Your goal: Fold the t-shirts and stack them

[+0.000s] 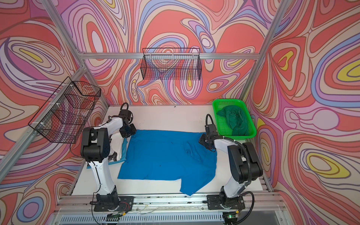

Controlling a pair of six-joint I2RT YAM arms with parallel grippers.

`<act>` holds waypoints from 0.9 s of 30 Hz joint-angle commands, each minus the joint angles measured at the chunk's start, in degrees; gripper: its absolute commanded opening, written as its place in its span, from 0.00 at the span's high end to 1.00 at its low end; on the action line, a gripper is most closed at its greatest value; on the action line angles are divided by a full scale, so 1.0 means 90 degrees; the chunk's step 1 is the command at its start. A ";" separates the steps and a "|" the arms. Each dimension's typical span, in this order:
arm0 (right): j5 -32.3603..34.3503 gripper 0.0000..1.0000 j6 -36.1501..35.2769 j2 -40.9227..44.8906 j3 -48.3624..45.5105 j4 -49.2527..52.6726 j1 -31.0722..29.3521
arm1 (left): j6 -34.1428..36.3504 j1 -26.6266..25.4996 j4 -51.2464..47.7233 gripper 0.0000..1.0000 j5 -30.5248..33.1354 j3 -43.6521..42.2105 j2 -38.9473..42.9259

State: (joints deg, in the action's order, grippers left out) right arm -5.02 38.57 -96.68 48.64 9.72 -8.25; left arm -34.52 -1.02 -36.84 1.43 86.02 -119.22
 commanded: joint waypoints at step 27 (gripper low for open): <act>0.0330 0.48 -0.0113 0.0022 0.1719 0.1179 0.0136 | -0.1210 0.0054 0.0147 0.07 -0.1627 0.0120 0.1640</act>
State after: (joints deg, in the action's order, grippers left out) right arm -2.92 37.78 -104.01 66.54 16.86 -6.35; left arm -41.47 -0.71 -37.08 -10.94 90.80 -113.80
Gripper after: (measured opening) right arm 0.509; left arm 0.868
